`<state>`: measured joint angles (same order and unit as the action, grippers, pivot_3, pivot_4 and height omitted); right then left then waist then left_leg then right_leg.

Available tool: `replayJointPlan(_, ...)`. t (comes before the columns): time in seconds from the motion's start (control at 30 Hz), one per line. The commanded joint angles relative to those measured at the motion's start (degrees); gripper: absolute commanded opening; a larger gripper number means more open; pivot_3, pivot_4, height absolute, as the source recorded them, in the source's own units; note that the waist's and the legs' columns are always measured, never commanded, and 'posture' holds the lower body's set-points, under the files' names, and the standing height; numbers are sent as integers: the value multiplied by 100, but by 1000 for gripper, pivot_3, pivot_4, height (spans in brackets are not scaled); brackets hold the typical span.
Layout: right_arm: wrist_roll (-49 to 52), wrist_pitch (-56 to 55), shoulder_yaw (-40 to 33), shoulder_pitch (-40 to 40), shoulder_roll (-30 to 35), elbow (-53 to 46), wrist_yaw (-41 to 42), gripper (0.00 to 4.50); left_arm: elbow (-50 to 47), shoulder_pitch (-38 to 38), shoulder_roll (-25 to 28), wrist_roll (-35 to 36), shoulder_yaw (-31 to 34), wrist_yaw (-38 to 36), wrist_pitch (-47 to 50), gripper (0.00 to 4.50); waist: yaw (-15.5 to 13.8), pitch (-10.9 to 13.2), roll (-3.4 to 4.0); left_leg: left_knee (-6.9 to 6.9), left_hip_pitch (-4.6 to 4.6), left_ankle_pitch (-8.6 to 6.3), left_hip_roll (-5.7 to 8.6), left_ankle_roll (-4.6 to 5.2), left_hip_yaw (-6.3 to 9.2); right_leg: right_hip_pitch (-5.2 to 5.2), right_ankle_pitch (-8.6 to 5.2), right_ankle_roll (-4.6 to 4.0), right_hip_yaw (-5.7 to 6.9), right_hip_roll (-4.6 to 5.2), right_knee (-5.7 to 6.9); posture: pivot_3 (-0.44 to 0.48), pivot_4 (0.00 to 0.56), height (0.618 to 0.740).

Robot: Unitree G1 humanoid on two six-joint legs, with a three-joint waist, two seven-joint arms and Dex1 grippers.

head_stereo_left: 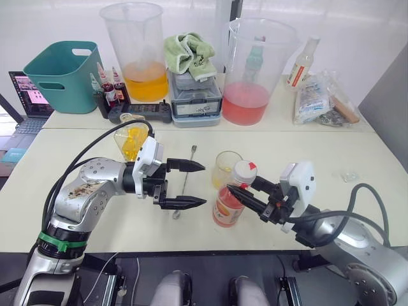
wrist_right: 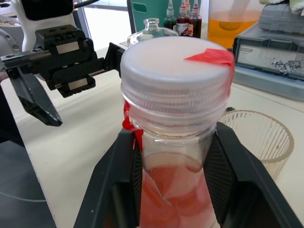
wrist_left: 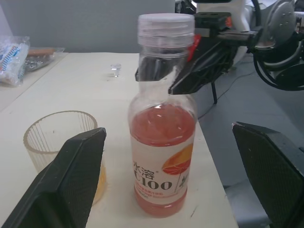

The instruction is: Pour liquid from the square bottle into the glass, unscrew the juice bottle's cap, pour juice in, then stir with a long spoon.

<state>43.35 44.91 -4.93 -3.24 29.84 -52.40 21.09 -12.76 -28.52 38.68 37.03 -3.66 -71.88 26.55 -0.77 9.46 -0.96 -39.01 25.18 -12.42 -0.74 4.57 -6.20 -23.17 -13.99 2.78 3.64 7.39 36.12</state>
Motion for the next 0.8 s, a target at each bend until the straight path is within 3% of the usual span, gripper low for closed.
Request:
replayJointPlan(0.03,153,-162,-8,45,104,-11,223,2587,-164,-38,51,21,54,-74,-14,4500,2,-1,-1,0,0,0,0,0,0,0,0,0,0,0,0,0,150,739)
replayJointPlan(0.2,-27,-436,-118,-44,442,190,640,4355,-294,76,109,60,147,16,44,4500,-1,-1,-2,0,0,-1,-1,2,1,-1,0,0,0,-2,0,0,150,739)
replayJointPlan(0.23,5,-487,-161,-37,526,276,788,4437,-329,103,119,73,164,38,62,4500,-4,-1,-2,0,0,-1,-1,3,1,0,0,0,0,-2,-1,0,150,739)
replayJointPlan(0.5,-199,-1694,-115,-937,1485,2428,3550,4437,-955,584,342,333,483,379,406,4500,-6,0,-2,-2,-1,-18,-4,31,2,0,0,0,-1,-5,-3,0,150,739)
replayJointPlan(0.7,-132,-1947,315,-2047,1511,4053,5380,4437,-1266,852,499,420,768,640,547,4500,10,0,-3,-9,-2,-16,-5,27,0,5,0,0,-1,-4,-1,0,150,739)
replayJointPlan(0.8,-266,-2040,529,-2453,1455,4439,5880,4437,-1357,1022,659,430,926,698,546,4500,21,0,-2,-7,-2,-14,-7,25,0,2,0,0,0,-4,-1,0,150,739)
